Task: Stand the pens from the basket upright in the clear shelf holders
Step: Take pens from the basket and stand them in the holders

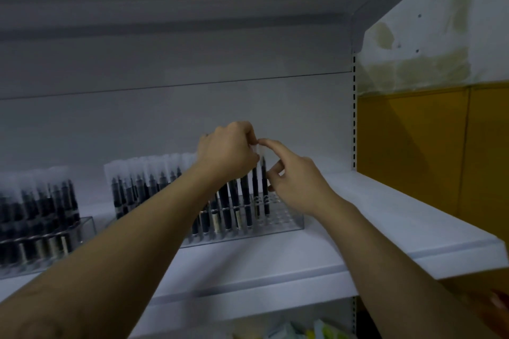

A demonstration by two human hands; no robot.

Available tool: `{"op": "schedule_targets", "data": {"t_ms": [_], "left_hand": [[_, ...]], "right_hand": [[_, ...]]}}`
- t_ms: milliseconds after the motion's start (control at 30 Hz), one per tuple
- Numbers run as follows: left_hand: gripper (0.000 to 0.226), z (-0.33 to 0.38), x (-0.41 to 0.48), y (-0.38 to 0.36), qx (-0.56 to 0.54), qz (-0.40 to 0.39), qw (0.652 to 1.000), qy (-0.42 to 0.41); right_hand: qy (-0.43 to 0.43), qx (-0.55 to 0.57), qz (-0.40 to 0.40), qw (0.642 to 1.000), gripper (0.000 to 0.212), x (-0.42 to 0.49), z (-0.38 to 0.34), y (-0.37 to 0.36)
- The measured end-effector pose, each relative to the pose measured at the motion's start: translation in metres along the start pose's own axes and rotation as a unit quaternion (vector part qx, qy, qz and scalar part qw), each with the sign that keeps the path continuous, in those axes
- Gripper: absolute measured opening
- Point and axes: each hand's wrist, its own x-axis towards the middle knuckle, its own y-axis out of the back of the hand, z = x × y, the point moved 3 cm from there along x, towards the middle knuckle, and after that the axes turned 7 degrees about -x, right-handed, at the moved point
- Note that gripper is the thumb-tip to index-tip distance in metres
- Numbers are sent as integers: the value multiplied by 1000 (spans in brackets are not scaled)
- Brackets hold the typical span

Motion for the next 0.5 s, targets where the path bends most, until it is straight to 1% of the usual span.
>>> {"op": "schedule_targets", "data": {"t_ms": [67, 200, 300, 400, 500], "left_hand": [[14, 0, 1, 0, 22, -16, 1000, 14], [18, 1, 0, 2, 45, -12, 999, -3], [27, 3, -6, 8, 71, -11, 997, -18], [42, 7, -18, 17, 96, -13, 995, -39], [49, 11, -35, 31, 104, 7, 993, -58]], "right_hand": [[0, -5, -2, 1000, 62, 1, 0, 0], [-1, -12, -1, 1000, 65, -3, 1, -1], [-9, 2, -5, 1000, 68, -6, 1, -1], [-20, 9, -10, 1000, 76, -12, -4, -1], [-13, -37, -5, 999, 76, -19, -11, 1]]}}
